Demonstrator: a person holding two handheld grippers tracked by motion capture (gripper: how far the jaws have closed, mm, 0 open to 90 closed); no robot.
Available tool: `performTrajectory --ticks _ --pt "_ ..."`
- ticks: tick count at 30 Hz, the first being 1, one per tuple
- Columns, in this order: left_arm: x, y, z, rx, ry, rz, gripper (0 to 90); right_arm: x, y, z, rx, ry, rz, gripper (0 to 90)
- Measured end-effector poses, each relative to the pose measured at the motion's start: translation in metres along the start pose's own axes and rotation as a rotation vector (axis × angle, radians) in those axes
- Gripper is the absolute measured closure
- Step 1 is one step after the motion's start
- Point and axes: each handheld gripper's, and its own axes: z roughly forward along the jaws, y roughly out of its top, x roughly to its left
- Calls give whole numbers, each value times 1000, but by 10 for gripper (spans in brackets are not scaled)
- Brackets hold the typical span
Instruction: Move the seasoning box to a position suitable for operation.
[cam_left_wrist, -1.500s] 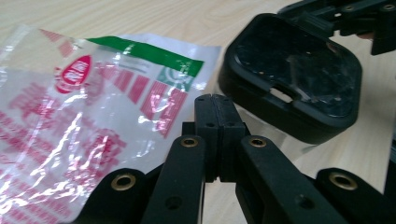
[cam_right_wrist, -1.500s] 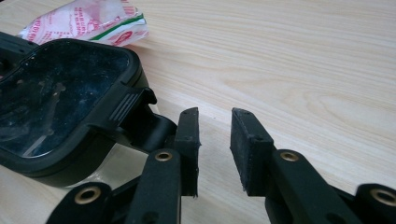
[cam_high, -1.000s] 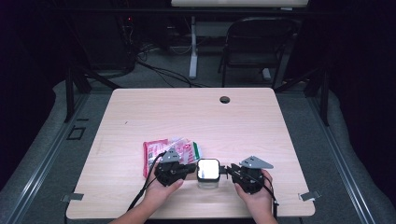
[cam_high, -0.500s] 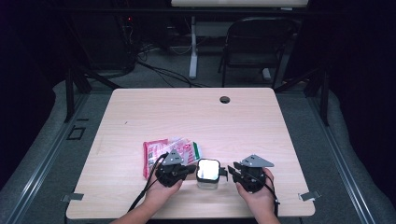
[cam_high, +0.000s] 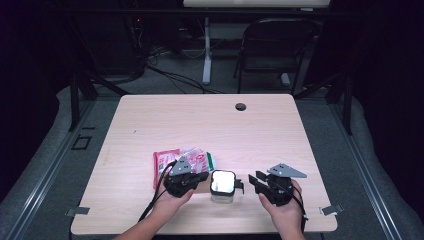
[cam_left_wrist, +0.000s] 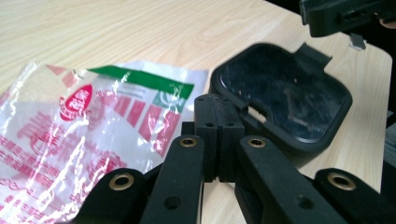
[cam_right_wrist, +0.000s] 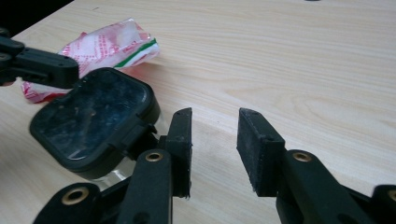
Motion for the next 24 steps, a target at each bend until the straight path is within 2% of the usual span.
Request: performTrajectory --ticks 2,5,9,11,14,19,20,22,24 --pt "3 3 1 29 -5 1 900 4 6 -3 14 11 -6 677" --pt "6 7 2 50 -7 -21 900 7 10 -4 24 12 -20 703" --pt "7 17 0 28 0 -14 891 14 15 -2 43 32 -24 760" --pt "8 24 -1 14 -28 -21 900 18 18 -1 59 41 -9 789" --pt "9 30 -2 -10 -39 -22 900 20 18 -1 63 62 7 803" --pt "10 28 -6 -48 -54 -35 900 22 14 4 85 96 30 820" --pt "9 27 -6 -39 -62 -31 900 22 14 6 95 103 32 826" --pt "7 24 -6 -19 -48 -5 900 23 14 8 94 107 32 834" --pt "5 20 -5 -4 -53 8 900 23 15 9 95 112 36 832"
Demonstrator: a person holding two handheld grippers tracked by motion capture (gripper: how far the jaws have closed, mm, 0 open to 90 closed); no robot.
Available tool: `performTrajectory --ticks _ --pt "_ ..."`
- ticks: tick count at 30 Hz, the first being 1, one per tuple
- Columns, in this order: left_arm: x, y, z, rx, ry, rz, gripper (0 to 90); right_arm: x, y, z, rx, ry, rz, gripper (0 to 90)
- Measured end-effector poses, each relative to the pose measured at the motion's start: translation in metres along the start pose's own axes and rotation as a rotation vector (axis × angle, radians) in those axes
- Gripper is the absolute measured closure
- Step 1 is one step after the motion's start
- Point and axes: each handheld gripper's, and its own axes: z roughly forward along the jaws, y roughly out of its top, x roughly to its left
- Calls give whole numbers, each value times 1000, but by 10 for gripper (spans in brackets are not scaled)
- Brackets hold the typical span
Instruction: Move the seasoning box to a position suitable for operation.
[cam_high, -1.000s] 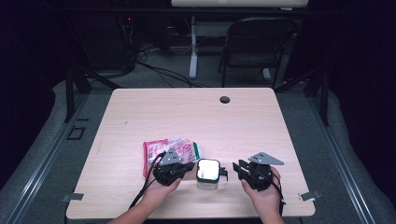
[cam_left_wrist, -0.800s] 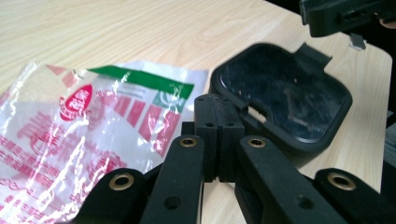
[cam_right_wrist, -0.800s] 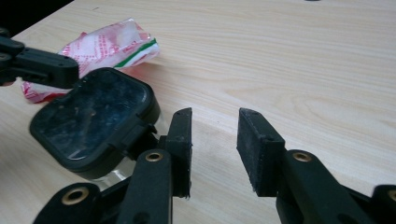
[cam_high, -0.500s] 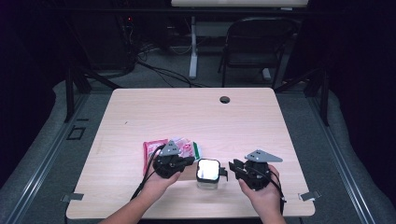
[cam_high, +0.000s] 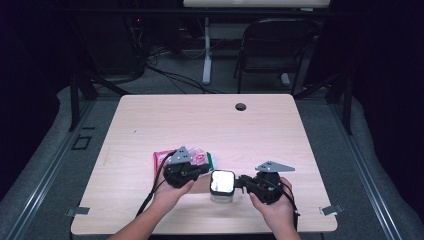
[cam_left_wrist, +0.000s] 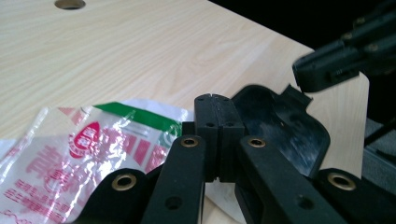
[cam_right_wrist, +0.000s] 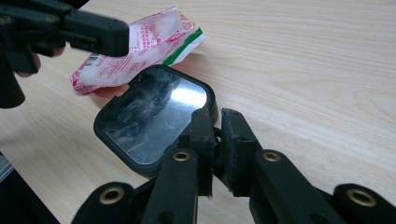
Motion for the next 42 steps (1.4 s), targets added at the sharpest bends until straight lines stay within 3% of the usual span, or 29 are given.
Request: performTrajectory --ticks 1,5,16,19,33,42 --pt "-1 -3 2 22 10 18 900 0 0 0 0 9 5 821" --pt "-2 -7 2 41 17 20 900 1 0 1 -5 10 7 819" --pt "-7 -16 2 79 -14 9 900 -1 4 5 3 8 -19 854" --pt "-9 -18 2 92 -16 22 900 -2 5 7 -4 6 -18 857" --pt "-11 -23 6 112 -4 18 900 -1 3 8 -14 2 -49 861" --pt "-13 -22 6 96 3 33 900 -1 2 9 -34 3 -32 861"
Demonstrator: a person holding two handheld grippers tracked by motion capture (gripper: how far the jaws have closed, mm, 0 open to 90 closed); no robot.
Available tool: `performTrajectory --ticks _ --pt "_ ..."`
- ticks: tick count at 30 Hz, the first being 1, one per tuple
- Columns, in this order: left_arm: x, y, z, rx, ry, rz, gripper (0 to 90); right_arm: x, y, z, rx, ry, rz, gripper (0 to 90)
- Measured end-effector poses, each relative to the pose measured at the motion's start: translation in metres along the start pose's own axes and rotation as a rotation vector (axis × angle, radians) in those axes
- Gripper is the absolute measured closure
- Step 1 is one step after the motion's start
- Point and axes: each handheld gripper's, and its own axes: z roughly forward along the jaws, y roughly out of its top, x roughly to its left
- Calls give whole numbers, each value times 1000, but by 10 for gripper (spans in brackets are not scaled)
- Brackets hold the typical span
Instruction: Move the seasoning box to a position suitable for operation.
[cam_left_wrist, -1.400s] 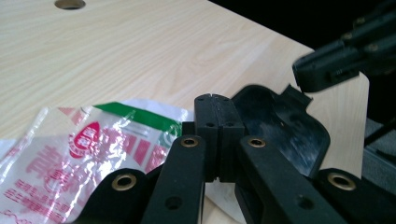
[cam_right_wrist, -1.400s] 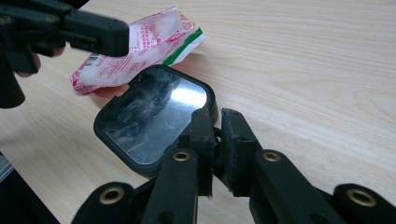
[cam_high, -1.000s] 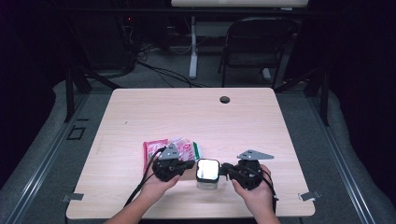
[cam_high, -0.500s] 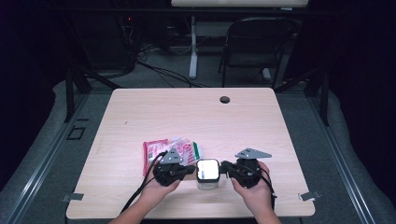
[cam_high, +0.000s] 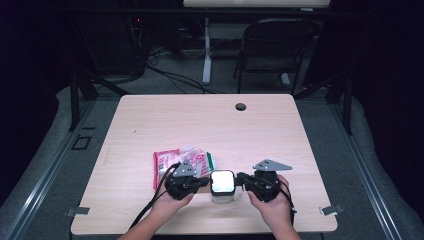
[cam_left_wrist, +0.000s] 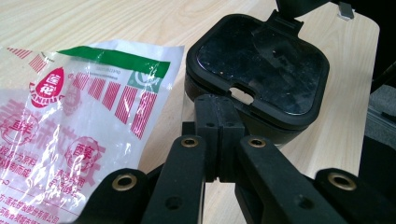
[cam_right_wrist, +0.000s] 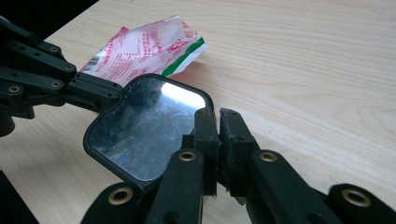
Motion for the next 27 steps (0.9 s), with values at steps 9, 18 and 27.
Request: performTrajectory --ticks 9,18,27 --pt "-2 5 -2 -22 -7 9 900 0 -1 -1 4 -4 -4 857" --pt "-1 9 -3 -32 -17 9 900 2 -3 -3 -5 14 -20 742" --pt "-1 20 -2 -46 -30 23 900 14 -11 -12 -5 57 -100 567"
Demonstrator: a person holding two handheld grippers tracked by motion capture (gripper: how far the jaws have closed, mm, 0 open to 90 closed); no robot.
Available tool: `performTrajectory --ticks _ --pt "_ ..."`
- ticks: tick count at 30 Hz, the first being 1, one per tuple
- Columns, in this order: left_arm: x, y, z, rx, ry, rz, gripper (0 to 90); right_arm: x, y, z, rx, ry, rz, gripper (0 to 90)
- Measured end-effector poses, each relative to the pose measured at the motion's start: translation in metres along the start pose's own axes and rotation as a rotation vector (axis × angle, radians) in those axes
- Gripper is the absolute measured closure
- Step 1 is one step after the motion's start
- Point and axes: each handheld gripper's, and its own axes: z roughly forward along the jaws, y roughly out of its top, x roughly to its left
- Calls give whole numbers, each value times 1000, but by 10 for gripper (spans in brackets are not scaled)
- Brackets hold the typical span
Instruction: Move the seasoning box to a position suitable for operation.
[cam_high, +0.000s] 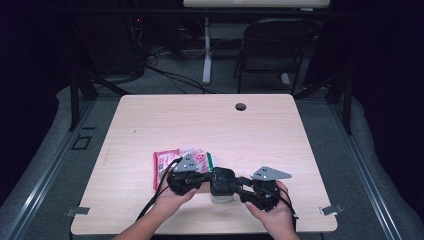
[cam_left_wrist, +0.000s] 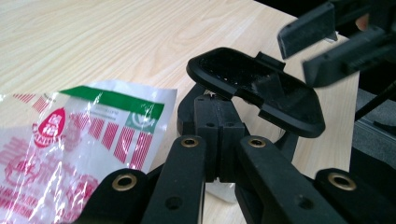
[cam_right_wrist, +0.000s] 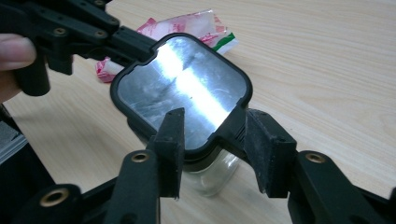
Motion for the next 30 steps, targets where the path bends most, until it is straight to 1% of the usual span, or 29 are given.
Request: performTrajectory --ticks 2,3,5,6,7,8,10,11,13,14,17,18,19,20,21,22,25,27,28,30 --pt "0 2 1 1 -5 3 900 2 -1 -2 -7 16 5 535" --pt "0 3 1 -4 -5 4 900 4 -1 -3 -4 22 -3 518" --pt "0 5 1 -4 -8 5 900 7 -1 -3 -13 18 -22 502" --pt "0 6 1 -6 -8 4 900 9 -2 -3 -6 17 -30 498" --pt "1 7 1 -7 -11 4 900 11 -3 -2 -9 17 -30 493" --pt "1 7 1 -10 -13 0 900 13 -3 -2 9 5 -53 487" --pt "1 9 1 -11 -12 4 900 14 -4 -1 6 -2 -55 485" --pt "0 10 2 -15 -12 -3 900 15 -4 0 10 -7 -61 482" --pt "-2 12 4 -18 -17 -3 900 20 -4 1 4 -15 -70 463" --pt "-2 12 4 -18 -17 -3 900 20 -4 1 4 -15 -70 463" --pt "-3 14 4 -20 -19 -3 900 25 -4 5 2 -42 -97 454" --pt "-4 15 4 -25 -19 -5 900 28 -4 8 -5 -63 -109 435" --pt "-4 15 4 -25 -19 -5 900 28 -4 8 -5 -63 -109 435" --pt "-4 16 4 -23 -19 -2 900 30 -3 8 -6 -84 -113 435" --pt "-4 16 4 -23 -19 -2 900 30 -3 8 -6 -84 -113 435" --pt "-5 16 4 -30 -21 -5 900 31 -3 9 -16 -97 -116 437" --pt "-6 19 5 -33 -24 1 900 33 -3 9 -17 -110 -126 436" --pt "-7 20 5 -37 -26 4 900 35 -3 10 -28 -119 -133 436" --pt "-7 20 5 -32 -27 6 900 37 -3 10 -35 -134 -143 438" --pt "-7 20 6 -36 -27 5 900 37 -3 10 -37 -139 -145 449"
